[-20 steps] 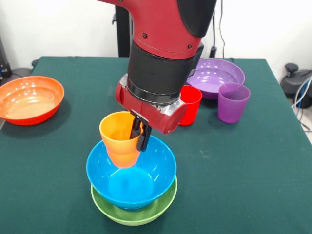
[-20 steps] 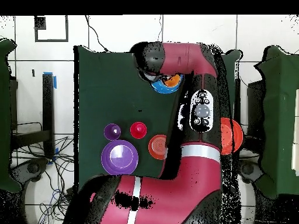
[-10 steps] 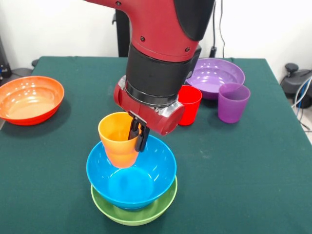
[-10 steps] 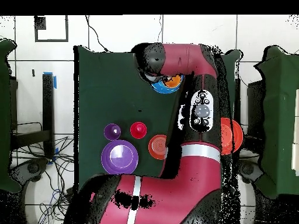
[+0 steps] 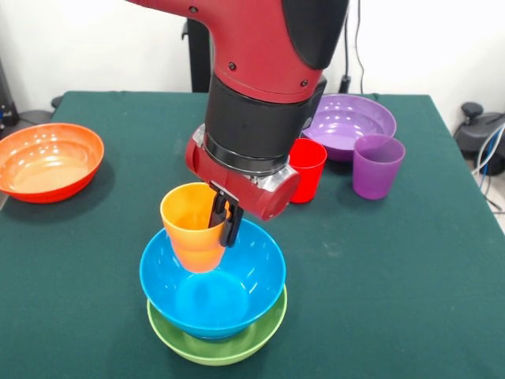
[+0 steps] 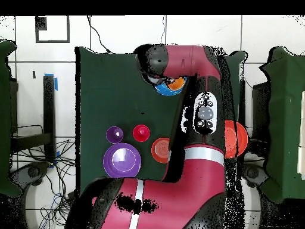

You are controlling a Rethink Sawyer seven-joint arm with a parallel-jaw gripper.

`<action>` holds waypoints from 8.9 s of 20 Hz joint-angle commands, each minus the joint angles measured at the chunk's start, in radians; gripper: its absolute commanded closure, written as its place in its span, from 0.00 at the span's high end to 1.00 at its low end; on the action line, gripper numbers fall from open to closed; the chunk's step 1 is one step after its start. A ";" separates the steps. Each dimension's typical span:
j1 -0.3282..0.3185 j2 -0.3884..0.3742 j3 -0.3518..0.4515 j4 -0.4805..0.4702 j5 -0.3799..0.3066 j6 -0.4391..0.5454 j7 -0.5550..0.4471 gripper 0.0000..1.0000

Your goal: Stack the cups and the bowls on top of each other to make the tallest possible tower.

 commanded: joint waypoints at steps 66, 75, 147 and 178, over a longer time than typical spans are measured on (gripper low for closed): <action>0.052 0.095 0.063 -0.129 -0.006 0.045 -0.079 0.00; 0.053 0.090 0.064 -0.123 0.002 0.077 -0.094 0.00; 0.043 0.068 0.058 -0.104 -0.020 0.183 -0.178 1.00; 0.033 0.060 0.062 -0.101 -0.022 0.189 -0.207 1.00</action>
